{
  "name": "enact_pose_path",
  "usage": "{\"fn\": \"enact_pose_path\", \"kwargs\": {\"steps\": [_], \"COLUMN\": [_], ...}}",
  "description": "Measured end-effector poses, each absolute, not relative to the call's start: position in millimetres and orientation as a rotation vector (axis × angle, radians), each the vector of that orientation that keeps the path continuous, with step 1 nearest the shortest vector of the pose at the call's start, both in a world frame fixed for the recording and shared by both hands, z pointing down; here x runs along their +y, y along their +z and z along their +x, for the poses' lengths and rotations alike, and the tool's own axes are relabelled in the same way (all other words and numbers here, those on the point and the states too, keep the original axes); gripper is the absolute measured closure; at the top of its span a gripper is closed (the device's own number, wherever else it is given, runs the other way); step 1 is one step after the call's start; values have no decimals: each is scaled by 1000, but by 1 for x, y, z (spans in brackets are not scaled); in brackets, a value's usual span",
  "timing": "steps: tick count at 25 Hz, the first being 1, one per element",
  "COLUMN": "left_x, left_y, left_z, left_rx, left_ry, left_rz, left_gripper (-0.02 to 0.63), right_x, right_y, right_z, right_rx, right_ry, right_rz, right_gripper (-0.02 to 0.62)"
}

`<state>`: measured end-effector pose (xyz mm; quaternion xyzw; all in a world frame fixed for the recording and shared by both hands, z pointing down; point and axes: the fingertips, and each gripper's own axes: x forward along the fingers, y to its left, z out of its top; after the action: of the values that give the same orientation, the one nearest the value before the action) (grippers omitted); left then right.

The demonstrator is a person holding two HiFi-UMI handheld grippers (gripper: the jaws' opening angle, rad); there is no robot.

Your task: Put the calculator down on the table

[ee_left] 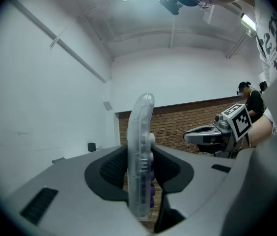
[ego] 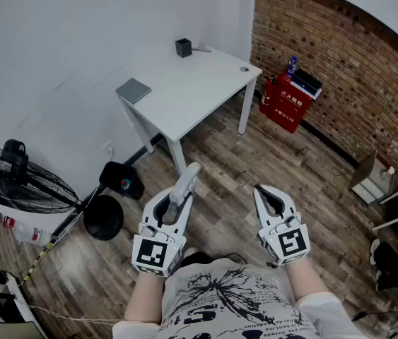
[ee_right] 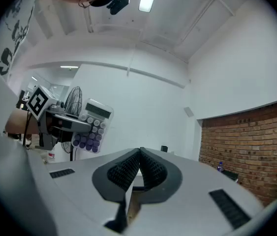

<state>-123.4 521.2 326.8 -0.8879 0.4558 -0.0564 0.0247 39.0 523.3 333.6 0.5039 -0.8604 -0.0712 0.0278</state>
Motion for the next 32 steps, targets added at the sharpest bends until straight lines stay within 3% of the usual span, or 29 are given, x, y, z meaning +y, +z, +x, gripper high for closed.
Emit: {"fn": "enact_pose_path", "kwargs": {"steps": [19, 32], "left_x": [499, 301], "left_y": [356, 368], "left_z": [-76, -45], "left_rx": [1431, 1445], "left_ry": [-226, -228], "left_rz": [-2808, -2841], "left_gripper": [468, 466], "right_x": [496, 304], "right_y": [373, 381], "right_z": [94, 125], "right_rx": [-2577, -2546], "right_ry": [-42, -41], "right_rz": [1565, 1567], "right_gripper": [581, 581]}}
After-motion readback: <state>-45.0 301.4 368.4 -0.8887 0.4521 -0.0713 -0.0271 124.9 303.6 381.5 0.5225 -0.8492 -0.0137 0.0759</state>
